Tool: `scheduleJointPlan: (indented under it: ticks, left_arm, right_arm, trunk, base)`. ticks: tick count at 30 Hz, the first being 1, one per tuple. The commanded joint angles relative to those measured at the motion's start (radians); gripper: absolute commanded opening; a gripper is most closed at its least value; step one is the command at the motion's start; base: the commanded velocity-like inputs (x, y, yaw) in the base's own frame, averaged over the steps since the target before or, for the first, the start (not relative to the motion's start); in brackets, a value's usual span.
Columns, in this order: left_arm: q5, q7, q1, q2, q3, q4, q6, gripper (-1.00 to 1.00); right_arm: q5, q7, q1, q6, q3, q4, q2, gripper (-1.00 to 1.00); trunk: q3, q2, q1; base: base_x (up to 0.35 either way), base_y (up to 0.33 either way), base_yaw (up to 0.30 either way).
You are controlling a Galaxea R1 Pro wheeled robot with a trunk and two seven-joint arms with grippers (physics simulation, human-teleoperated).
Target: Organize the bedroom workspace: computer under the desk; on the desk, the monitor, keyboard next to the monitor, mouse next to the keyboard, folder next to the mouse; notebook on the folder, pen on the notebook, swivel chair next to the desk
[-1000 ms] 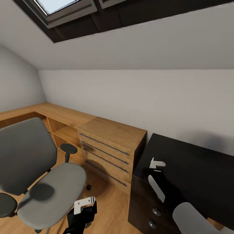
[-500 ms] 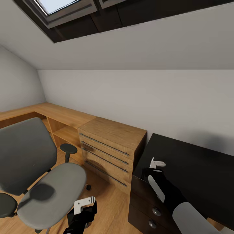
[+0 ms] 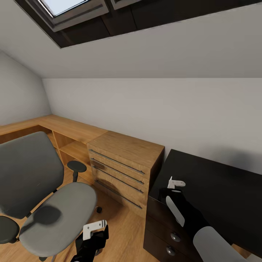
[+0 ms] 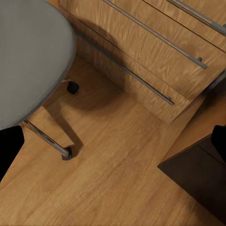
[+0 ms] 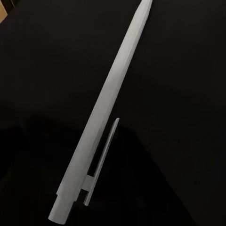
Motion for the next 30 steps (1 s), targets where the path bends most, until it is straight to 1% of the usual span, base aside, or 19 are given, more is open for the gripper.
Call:
scheduleJointPlan:
  ticks: [1, 7, 10, 15, 17, 19, 24, 30]
  left_arm:
    - [0.009, 0.008, 0.0, 0.0, -0.001, -0.002, 0.002, 1.0]
    - [0.009, 0.008, 0.0, 0.0, -0.001, -0.002, 0.002, 1.0]
    - [0.009, 0.008, 0.0, 0.0, -0.001, -0.002, 0.002, 1.0]
    - [0.009, 0.008, 0.0, 0.0, -0.001, -0.002, 0.002, 1.0]
    - [0.009, 0.008, 0.0, 0.0, -0.001, -0.002, 0.002, 1.0]
    - [0.009, 0.008, 0.0, 0.0, -0.001, -0.002, 0.002, 1.0]
    - [0.009, 0.008, 0.0, 0.0, -0.001, -0.001, 0.002, 1.0]
    - [0.009, 0.008, 0.0, 0.0, -0.001, -0.001, 0.003, 1.0]
  right_arm:
    - [-0.012, -0.009, 0.0, 0.011, 0.006, 0.018, -0.002, -1.0]
    - [-0.012, -0.009, 0.0, 0.012, 0.004, 0.017, -0.003, -1.0]
    - [-0.013, -0.01, 0.0, 0.027, -0.005, 0.015, -0.003, -1.0]
    - [-0.014, -0.01, 0.0, 0.054, -0.041, 0.013, -0.003, -1.0]
    - [-0.015, -0.002, 0.0, 0.072, -0.065, 0.01, -0.004, -1.0]
    - [-0.015, 0.006, 0.0, 0.08, -0.072, 0.01, -0.005, -1.0]
    - [-0.013, 0.025, 0.0, 0.089, -0.078, 0.009, -0.005, -1.0]
    - [-0.013, 0.029, 0.0, 0.099, -0.079, 0.009, -0.005, -1.0]
  trunk:
    - [-0.001, 0.0, 0.0]
    - [-0.001, 0.0, 0.0]
    - [-0.001, 0.0, 0.0]
    - [-0.001, 0.0, 0.0]
    - [-0.001, 0.0, 0.0]
    - [-0.001, 0.0, 0.0]
    - [-0.001, 0.0, 0.0]
    - [-0.001, 0.0, 0.0]
  base:
    - [0.0, 0.0, 0.0]
    - [0.0, 0.0, 0.0]
    - [0.0, 0.0, 0.0]
    - [0.0, 0.0, 0.0]
    - [0.0, 0.0, 0.0]
    - [0.0, 0.0, 0.0]
    - [0.0, 0.0, 0.0]
    - [0.0, 0.0, 0.0]
